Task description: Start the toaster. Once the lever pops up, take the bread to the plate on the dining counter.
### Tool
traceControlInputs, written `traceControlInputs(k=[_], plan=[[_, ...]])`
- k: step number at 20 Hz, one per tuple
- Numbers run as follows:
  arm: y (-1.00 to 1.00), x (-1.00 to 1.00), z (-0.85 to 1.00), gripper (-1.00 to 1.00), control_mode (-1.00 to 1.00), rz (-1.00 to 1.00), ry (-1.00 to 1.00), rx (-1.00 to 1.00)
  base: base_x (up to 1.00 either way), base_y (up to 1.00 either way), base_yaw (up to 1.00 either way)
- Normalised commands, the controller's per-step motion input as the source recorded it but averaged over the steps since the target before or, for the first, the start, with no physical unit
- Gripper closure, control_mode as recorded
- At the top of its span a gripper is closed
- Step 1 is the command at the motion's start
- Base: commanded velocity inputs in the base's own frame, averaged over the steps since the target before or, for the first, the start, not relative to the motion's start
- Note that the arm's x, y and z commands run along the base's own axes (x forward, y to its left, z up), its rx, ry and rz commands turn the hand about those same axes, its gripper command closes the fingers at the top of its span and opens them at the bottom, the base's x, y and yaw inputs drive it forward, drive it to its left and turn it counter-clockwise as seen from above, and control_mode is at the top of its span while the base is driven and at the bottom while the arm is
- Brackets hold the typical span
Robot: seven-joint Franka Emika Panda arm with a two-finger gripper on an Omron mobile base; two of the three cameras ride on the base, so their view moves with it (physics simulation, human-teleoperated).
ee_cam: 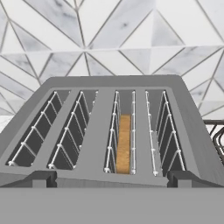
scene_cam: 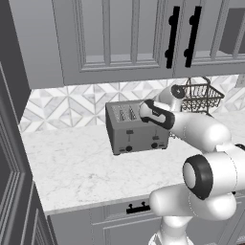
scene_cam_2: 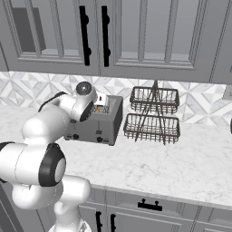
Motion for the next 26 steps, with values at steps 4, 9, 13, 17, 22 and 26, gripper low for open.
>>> traceControlInputs(k=[4, 9, 13, 17, 22, 26], plan=[[0.0, 0.0, 0.0, -1.0, -1.0, 0.0, 0.0, 0.0, 0.0, 0.0, 0.0], [0.0, 0.0, 0.0, -1.0, -1.0, 0.0, 0.0, 0.0, 0.0, 0.0, 0.0], [0.0, 0.0, 0.0, -1.0, -1.0, 0.0, 0.0, 0.0, 0.0, 0.0, 0.0], [0.0, 0.0, 0.0, -1.0, -1.0, 0.0, 0.0, 0.0, 0.0, 0.0, 0.0], [0.0, 0.0, 0.0, -1.0, -1.0, 0.0, 0.0, 0.0, 0.0, 0.0, 0.0], [0.0, 0.0, 0.0, -1.0, -1.0, 0.0, 0.0, 0.0, 0.0, 0.0, 0.0]])
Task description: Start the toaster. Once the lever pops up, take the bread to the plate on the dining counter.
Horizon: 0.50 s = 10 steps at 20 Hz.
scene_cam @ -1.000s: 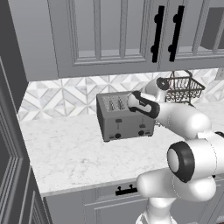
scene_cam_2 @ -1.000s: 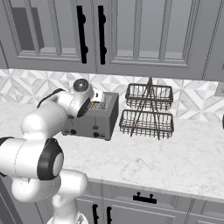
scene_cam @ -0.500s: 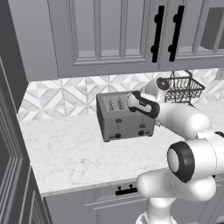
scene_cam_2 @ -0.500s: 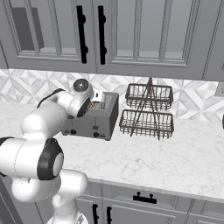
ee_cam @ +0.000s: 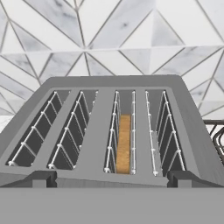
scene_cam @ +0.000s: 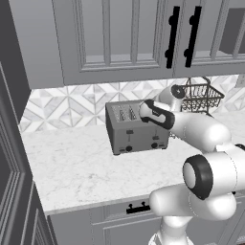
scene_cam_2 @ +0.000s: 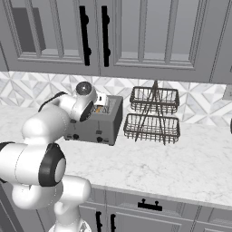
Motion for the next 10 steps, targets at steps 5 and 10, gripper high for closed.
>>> traceControlInputs(k=[5, 10], plan=[[0.0, 0.0, 0.0, -1.0, -1.0, 0.0, 0.0, 0.0, 0.0, 0.0, 0.0], [0.0, 0.0, 0.0, -1.0, -1.0, 0.0, 0.0, 0.0, 0.0, 0.0, 0.0]])
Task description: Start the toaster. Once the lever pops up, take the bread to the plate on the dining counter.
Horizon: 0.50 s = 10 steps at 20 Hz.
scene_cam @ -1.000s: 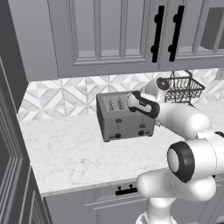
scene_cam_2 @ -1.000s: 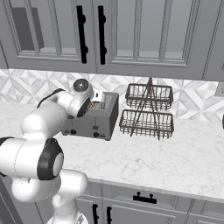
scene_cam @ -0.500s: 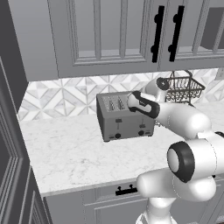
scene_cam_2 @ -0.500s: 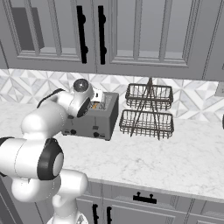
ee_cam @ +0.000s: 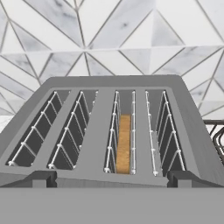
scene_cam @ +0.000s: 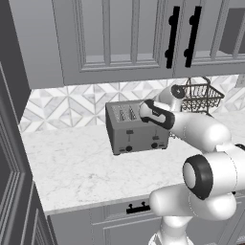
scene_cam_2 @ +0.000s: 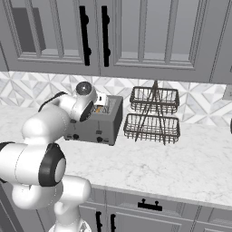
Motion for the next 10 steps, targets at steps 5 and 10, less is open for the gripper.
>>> traceControlInputs(k=[5, 10], plan=[[0.0, 0.0, 0.0, -1.0, -1.0, 0.0, 0.0, 0.0, 0.0, 0.0, 0.0], [0.0, 0.0, 0.0, -1.0, -1.0, 0.0, 0.0, 0.0, 0.0, 0.0, 0.0]])
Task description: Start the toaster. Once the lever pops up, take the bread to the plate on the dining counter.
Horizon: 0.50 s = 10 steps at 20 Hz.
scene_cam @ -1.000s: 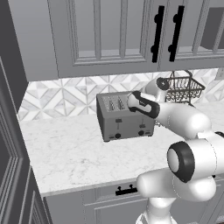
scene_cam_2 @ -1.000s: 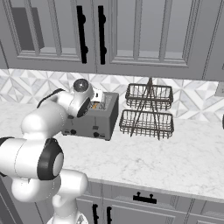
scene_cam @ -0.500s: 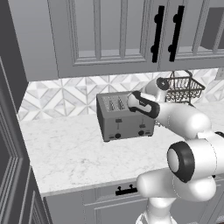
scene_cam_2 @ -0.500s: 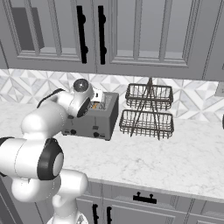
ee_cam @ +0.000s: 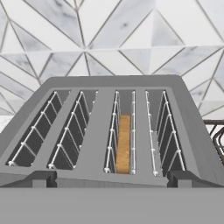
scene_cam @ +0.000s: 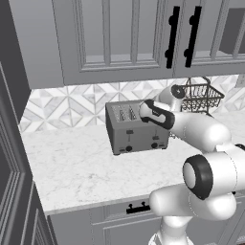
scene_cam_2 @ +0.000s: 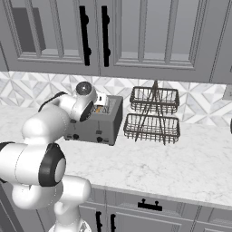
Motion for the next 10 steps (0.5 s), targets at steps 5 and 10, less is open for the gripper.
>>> traceControlInputs(k=[5, 10], plan=[[0.0, 0.0, 0.0, -1.0, -1.0, 0.0, 0.0, 0.0, 0.0, 0.0, 0.0], [0.0, 0.0, 0.0, -1.0, -1.0, 0.0, 0.0, 0.0, 0.0, 0.0, 0.0]])
